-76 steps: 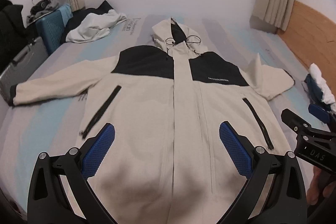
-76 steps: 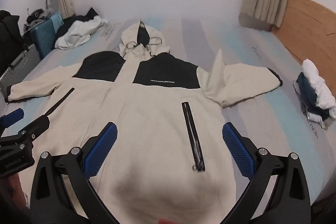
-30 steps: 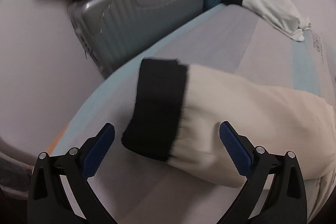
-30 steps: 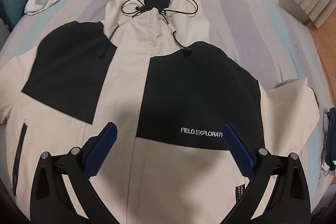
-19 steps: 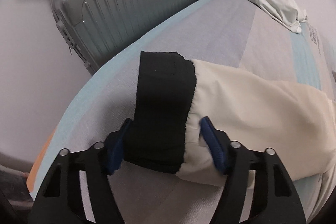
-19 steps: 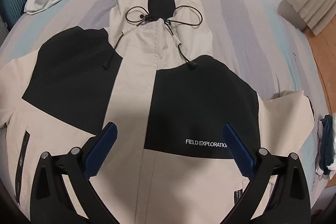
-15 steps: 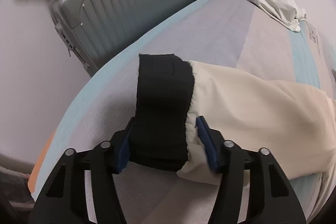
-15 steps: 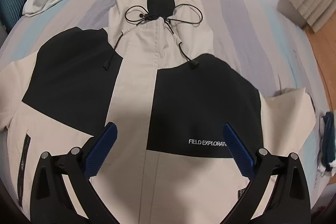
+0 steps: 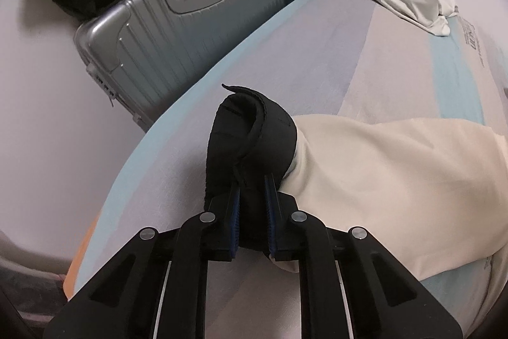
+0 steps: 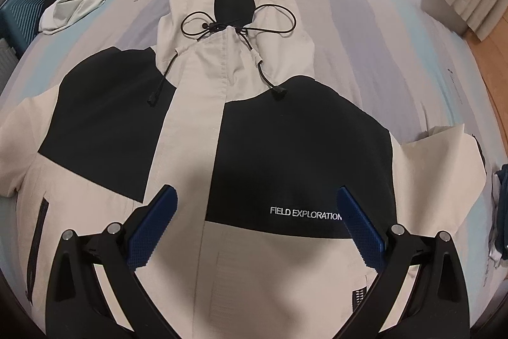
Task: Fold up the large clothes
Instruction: 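Fold the held sleeve across the jacket body with the left tool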
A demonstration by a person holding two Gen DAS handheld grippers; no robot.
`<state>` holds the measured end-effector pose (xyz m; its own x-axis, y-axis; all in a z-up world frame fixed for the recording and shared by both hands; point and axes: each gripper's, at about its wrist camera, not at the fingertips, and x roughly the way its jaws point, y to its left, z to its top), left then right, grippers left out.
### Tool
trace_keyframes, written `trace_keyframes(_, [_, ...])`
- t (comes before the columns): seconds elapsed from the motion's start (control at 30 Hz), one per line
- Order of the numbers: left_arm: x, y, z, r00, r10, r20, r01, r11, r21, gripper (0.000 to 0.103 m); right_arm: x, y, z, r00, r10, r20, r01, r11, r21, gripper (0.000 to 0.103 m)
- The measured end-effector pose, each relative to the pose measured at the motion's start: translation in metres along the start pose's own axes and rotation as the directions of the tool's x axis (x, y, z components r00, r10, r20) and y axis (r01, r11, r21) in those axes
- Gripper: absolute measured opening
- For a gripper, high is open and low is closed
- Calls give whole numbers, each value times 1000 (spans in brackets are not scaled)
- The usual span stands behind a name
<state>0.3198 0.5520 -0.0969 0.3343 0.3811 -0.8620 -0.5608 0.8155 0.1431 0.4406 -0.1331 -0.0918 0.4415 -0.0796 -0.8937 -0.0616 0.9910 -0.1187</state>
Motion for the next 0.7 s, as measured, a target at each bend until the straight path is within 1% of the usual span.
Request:
trace_keyframes(0.07, [-4,0,1,1000,-17,-4,17,1000,-13,11,2,-1,-1,1000,3,-8,-3,1000,-13,96])
trace_keyframes(0.1, [-6,-1,1,1000,-16,-4,16,1000,-5,11,2,-2,-1,1000,3,-12,-3,1000,-17,96])
trace_keyframes(0.13, [-5,-2,0,1000,-13,-6,13,1000,5,13,3,-2,-1,1000,5,-15,-5,1000,-17,96])
trace_keyframes(0.17, [-4,-1,-1,1000,-1,-8,1,1000,7,17,2,-2,-2,1000,12,-17,-13,1000,-20,96])
trace_keyframes(0.2, [-3,0,-2,1000,14,-10,-14,1000,4,19,2,-1,-2,1000,16,-18,-17,1000,-26,96])
trace_keyframes(0.23, [-2,3,-3,1000,21,-9,-21,1000,-2,23,2,1,-2,1000,15,-18,-15,999,-35,96])
trace_keyframes(0.27, [0,6,-3,999,40,-9,-40,999,-13,32,2,3,-2,1000,12,-19,-13,999,-46,96])
trace_keyframes(0.3, [2,10,-5,999,52,-12,-53,998,-31,36,2,4,-2,1000,11,-21,-12,999,-53,96])
trace_keyframes(0.33, [3,11,-5,998,66,-13,-66,997,-36,45,2,6,-2,1000,10,-22,-11,998,-57,96])
trace_keyframes(0.37, [3,14,-7,996,94,-5,-95,995,-42,59,3,6,-2,1000,9,-25,-11,998,-59,96])
trace_keyframes(0.4, [3,17,-8,995,99,7,-98,994,-57,65,3,7,-2,1000,9,-28,-11,998,-59,96])
trace_keyframes(0.47, [8,22,-11,995,98,-10,-99,992,-83,80,5,9,-2,999,9,-36,-11,998,-60,96])
trace_keyframes(0.5, [9,25,-11,994,105,-12,-106,990,-96,82,6,10,-2,999,7,-38,-10,998,-62,96])
trace_keyframes(0.53, [13,28,-13,995,93,-18,-95,989,-117,85,7,12,-1,999,7,-42,-10,998,-64,96])
trace_keyframes(0.63, [21,34,-16,998,34,-57,-43,985,-166,85,7,20,1,999,9,-41,-12,997,-79,96])
trace_keyframes(0.7, [23,30,-17,998,5,-64,-16,987,-162,79,7,25,3,999,9,-38,-12,996,-90,96])
